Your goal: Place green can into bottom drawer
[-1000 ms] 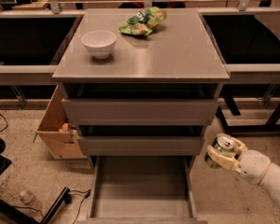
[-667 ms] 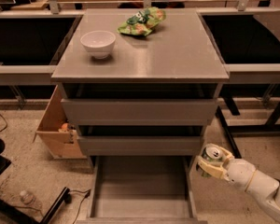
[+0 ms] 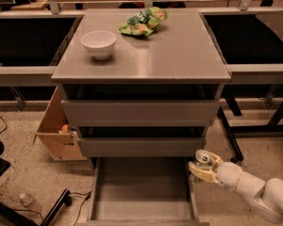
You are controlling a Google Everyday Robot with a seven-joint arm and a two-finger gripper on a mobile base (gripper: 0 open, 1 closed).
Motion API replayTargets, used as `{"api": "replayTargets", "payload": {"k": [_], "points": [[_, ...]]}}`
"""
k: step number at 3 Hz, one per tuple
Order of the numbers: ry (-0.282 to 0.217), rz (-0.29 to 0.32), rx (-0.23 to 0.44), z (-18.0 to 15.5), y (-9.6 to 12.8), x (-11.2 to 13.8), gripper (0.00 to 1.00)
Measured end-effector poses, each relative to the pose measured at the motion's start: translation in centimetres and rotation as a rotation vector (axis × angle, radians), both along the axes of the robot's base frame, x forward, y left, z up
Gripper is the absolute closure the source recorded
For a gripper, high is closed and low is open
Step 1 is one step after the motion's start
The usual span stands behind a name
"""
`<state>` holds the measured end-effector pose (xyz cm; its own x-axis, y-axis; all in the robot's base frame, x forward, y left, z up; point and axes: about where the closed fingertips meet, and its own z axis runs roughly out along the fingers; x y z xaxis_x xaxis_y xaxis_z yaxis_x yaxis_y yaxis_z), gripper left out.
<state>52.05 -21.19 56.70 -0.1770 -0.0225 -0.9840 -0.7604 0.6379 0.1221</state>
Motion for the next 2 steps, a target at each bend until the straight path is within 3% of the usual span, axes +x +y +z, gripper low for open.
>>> {"api": "replayTargets", "payload": {"k": [1, 2], "points": [[-0.003, 0.023, 0.033, -0.9, 1.5, 0.6, 1.0], [-0.051, 0.081, 0.055, -3.6, 5.0, 2.2, 1.0]]}}
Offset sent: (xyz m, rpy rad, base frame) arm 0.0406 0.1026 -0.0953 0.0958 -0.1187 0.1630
